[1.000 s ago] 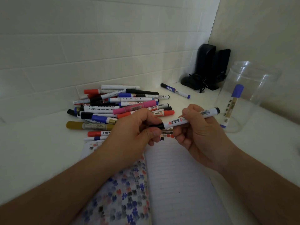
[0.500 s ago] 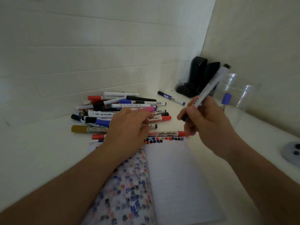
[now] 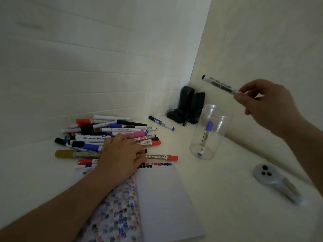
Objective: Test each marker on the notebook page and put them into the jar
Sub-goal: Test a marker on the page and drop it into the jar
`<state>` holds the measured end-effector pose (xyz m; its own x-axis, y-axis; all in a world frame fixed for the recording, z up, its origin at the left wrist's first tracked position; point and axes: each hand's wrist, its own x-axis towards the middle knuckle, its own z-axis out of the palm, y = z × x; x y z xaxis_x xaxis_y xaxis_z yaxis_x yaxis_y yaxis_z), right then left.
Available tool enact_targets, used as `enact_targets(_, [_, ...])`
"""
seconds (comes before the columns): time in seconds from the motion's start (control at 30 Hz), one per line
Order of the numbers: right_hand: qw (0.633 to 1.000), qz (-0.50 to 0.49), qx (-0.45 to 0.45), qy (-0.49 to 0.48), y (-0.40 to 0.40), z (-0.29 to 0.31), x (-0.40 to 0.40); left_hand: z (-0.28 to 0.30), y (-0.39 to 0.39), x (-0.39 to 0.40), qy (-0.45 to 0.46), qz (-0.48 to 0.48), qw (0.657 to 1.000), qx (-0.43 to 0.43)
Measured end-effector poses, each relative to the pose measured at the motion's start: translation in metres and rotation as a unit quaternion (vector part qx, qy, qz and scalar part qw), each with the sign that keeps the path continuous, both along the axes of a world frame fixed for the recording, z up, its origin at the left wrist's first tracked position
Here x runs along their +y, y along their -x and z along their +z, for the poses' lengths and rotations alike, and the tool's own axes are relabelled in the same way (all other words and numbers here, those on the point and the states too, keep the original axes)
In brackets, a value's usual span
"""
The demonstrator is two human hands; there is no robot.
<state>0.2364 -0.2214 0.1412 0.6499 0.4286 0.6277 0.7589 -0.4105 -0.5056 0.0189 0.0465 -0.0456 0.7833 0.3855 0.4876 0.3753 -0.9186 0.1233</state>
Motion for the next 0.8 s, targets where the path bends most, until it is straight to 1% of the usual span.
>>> enact_targets(0.1, [0.999,-0.029,0.003,0.026,-0.009,0.0,0.001,-0.001,-0.001,-0.001,-0.01,-0.008,0.998,-0.065])
enact_targets(0.23, [1.0,-0.014,0.017,0.001,-0.019,-0.009,0.009,-0.001,-0.001,-0.002,-0.001,-0.009,0.993,-0.114])
enact_targets(0.3, [0.997,-0.018,0.017,-0.066,-0.022,-0.01,0.014,-0.002,0.0,-0.002,0.009,-0.012,0.992,-0.122])
enact_targets(0.4, [0.972,-0.029,0.025,-0.23,-0.022,-0.004,0.016,-0.003,0.001,0.001,0.031,-0.015,0.993,-0.116])
enact_targets(0.43, [0.967,-0.034,0.02,-0.251,-0.02,-0.003,0.016,-0.003,0.002,0.001,0.036,-0.014,0.993,-0.115])
enact_targets(0.47, [0.968,-0.038,0.013,-0.249,-0.019,-0.004,0.017,-0.003,0.002,0.001,0.044,-0.013,0.993,-0.113])
enact_targets(0.5, [0.972,-0.037,0.008,-0.232,-0.017,-0.007,0.018,-0.002,0.003,0.002,0.05,-0.014,0.992,-0.112])
enact_targets(0.57, [0.985,-0.028,0.01,-0.167,-0.016,-0.017,0.023,-0.001,0.002,0.001,0.057,-0.018,0.993,-0.105])
enact_targets(0.63, [0.997,-0.027,0.015,-0.071,-0.014,-0.03,0.03,0.001,0.002,-0.001,0.059,-0.023,0.993,-0.098])
enact_targets(0.7, [0.999,-0.04,0.002,0.025,-0.012,-0.042,0.037,0.002,0.002,-0.002,0.065,-0.026,0.993,-0.094])
enact_targets(0.73, [0.997,-0.047,-0.006,0.057,-0.012,-0.048,0.04,0.001,0.002,-0.002,0.069,-0.028,0.992,-0.097])
enact_targets(0.8, [0.995,-0.055,-0.006,0.082,-0.011,-0.055,0.045,-0.001,0.002,-0.002,0.083,-0.035,0.99,-0.107])
